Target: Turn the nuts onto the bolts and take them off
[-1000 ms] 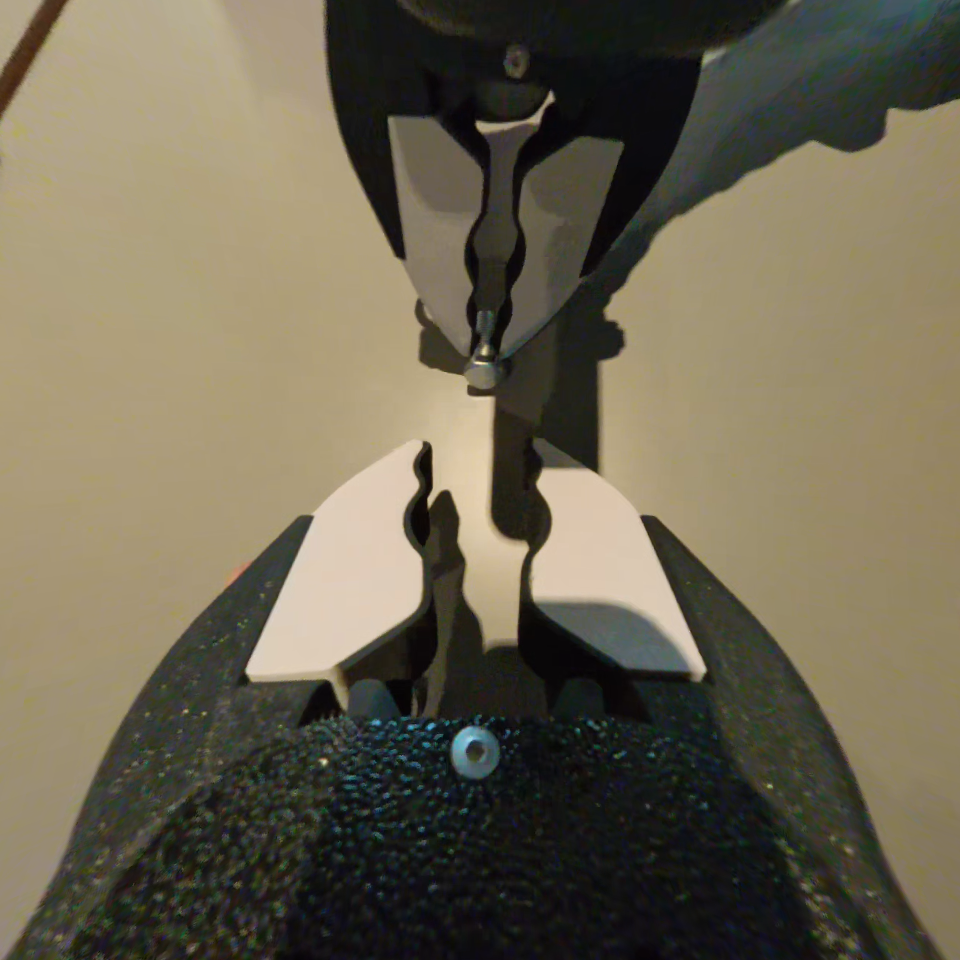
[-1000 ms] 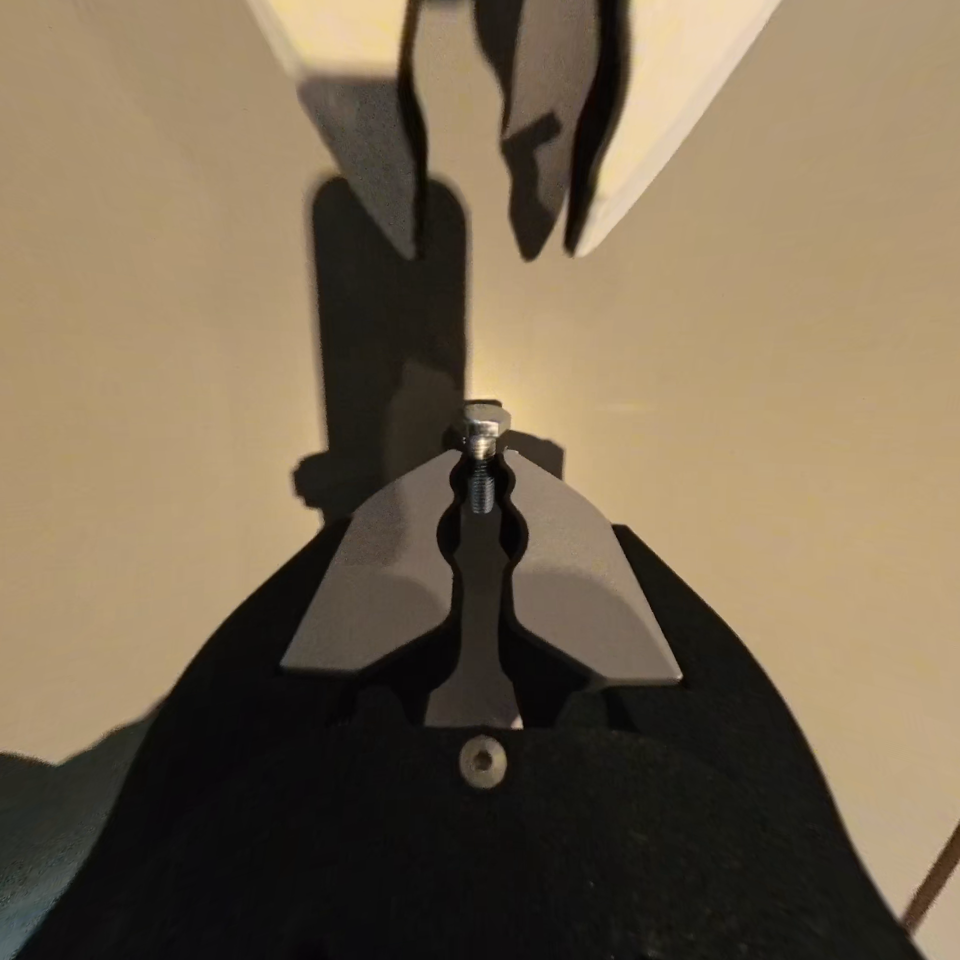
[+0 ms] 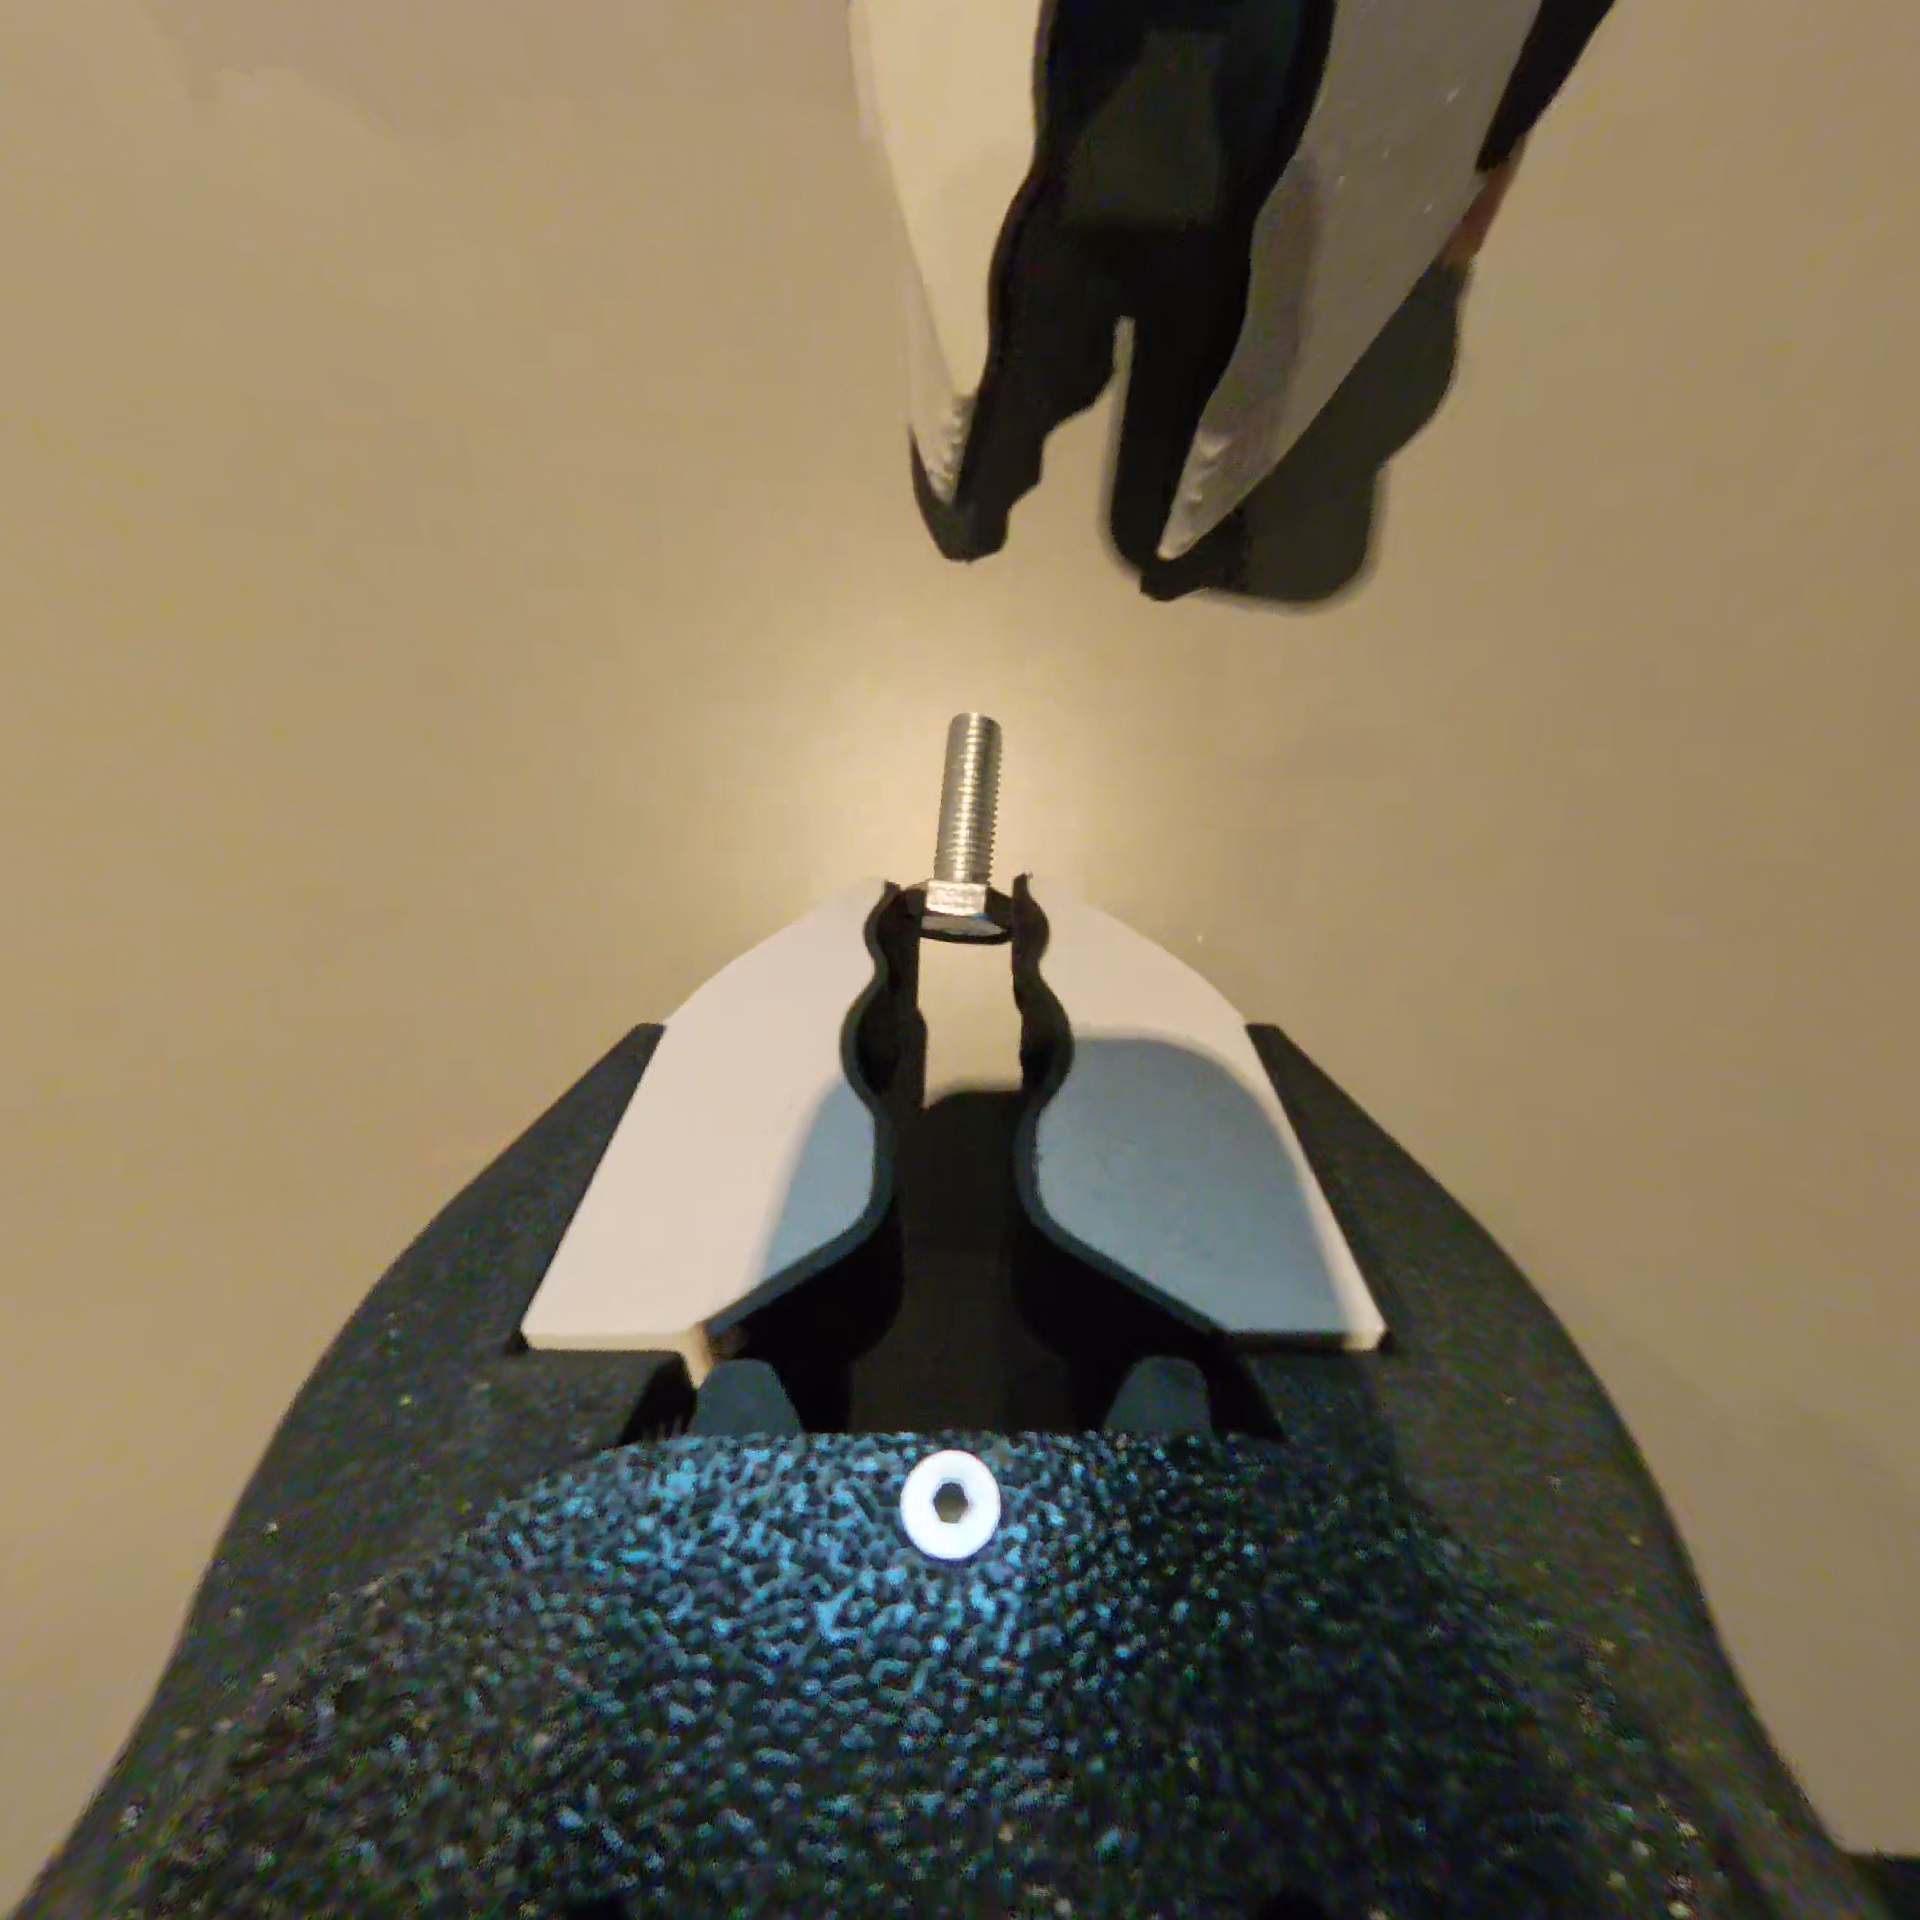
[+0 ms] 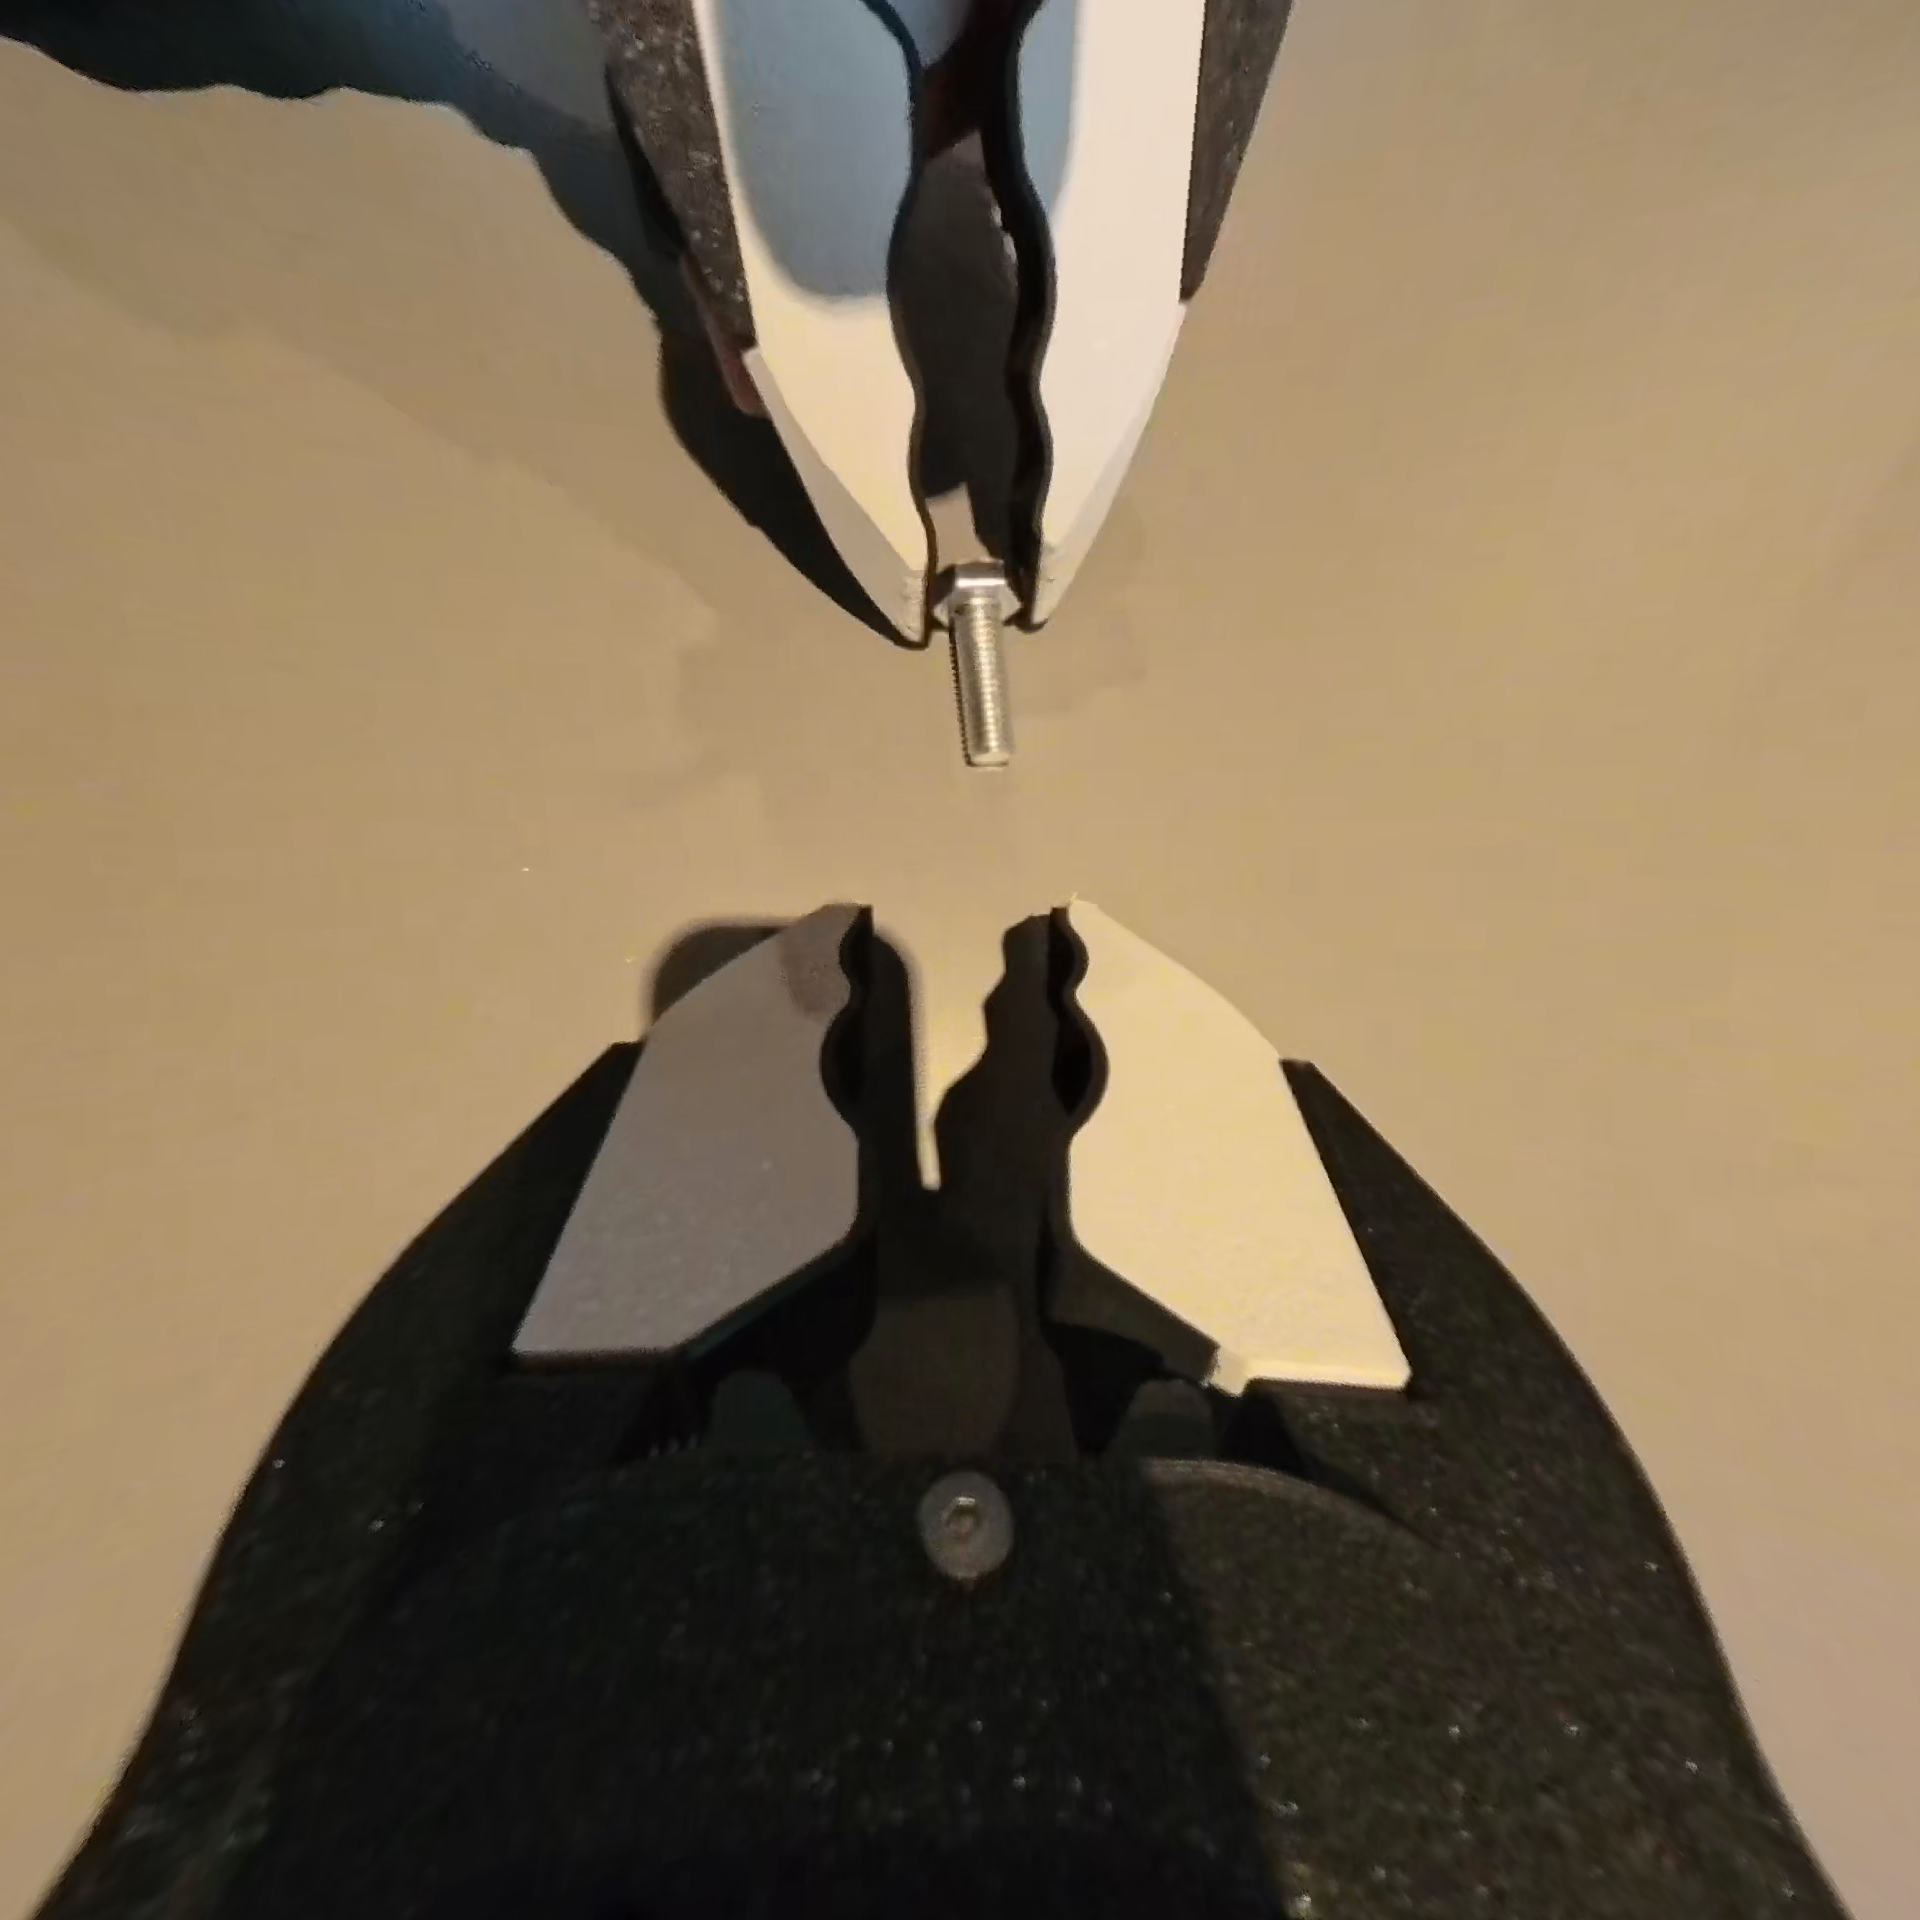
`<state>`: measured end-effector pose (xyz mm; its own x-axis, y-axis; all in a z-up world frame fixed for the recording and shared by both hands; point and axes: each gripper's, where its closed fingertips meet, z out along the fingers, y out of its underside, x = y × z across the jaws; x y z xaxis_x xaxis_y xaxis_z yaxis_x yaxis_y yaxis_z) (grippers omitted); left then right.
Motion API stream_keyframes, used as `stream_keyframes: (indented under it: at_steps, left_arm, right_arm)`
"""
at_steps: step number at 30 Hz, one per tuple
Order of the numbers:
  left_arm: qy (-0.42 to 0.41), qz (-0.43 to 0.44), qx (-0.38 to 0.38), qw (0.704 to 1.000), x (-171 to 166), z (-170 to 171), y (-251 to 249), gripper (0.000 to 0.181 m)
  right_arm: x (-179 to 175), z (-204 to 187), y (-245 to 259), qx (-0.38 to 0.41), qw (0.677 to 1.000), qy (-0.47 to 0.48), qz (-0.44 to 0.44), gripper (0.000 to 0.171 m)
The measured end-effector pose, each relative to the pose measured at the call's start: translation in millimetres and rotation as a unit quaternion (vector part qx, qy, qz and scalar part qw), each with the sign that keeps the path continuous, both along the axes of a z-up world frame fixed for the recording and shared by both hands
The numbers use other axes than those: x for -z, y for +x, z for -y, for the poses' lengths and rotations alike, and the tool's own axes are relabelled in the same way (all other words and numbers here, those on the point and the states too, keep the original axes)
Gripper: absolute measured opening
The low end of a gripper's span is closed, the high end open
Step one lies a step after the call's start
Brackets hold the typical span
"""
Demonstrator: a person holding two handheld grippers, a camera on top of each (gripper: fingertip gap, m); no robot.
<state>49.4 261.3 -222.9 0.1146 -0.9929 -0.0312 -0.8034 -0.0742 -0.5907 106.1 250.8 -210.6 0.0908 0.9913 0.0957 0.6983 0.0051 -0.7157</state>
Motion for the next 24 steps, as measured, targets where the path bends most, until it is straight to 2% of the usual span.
stream_keyframes:
  at_steps: [1, 6, 9, 10, 12, 14, 15, 17, 24]
  left_arm:
    - [0.0, 0.002, 0.001, 1.0, -0.1, 1.4, 1.4, 0.019]
    - [0.021, 0.045, -0.008, 0.999, -15.7, 5.4, 5.9, 0.019]
    - [0.062, 0.174, -0.051, 0.982, -63.7, -4.4, 4.8, 0.019]
    - [0.081, 0.239, -0.074, 0.965, -87.8, -10.3, 2.5, 0.019]
    - [0.102, 0.384, -0.112, 0.911, -138.4, -16.2, -4.6, 0.018]
    - [0.085, 0.5, -0.107, 0.855, -171.7, -9.0, -8.2, 0.018]
    - [0.076, 0.529, -0.106, 0.838, -178.6, -6.4, -8.6, 0.018]
    - [0.054, 0.563, -0.088, 0.82, -184.6, 0.6, -6.3, 0.018]
    - [0.038, 0.56, -0.083, 0.823, -177.2, 0.9, -1.6, 0.018]
  right_arm:
    - [1.1, -1.4, -0.2, 0.003, 1.0, 0.002, 0.001, 0.032]
    - [-8.3, -11.6, -2.6, 0.03, 0.999, 0.011, -0.029, 0.033]
    - [-33.0, -16.7, -11.6, 0.05, 0.992, 0.006, -0.118, 0.033]
    - [-45.1, -18.3, -16.5, 0.056, 0.986, 0.002, -0.16, 0.033]
    - [-79.4, -23.0, -26.8, 0.068, 0.962, -0.001, -0.263, 0.034]
    - [-124.0, -27.2, -32.7, 0.081, 0.918, -0.019, -0.387, 0.033]
    - [-142.9, -28.0, -34.4, 0.082, 0.895, -0.031, -0.438, 0.031]
    - [-165.9, -27.5, -41.0, 0.075, 0.865, -0.049, -0.493, 0.03]
    - [-178.4, -16.4, -67.6, 0.035, 0.854, -0.065, -0.515, 0.027]
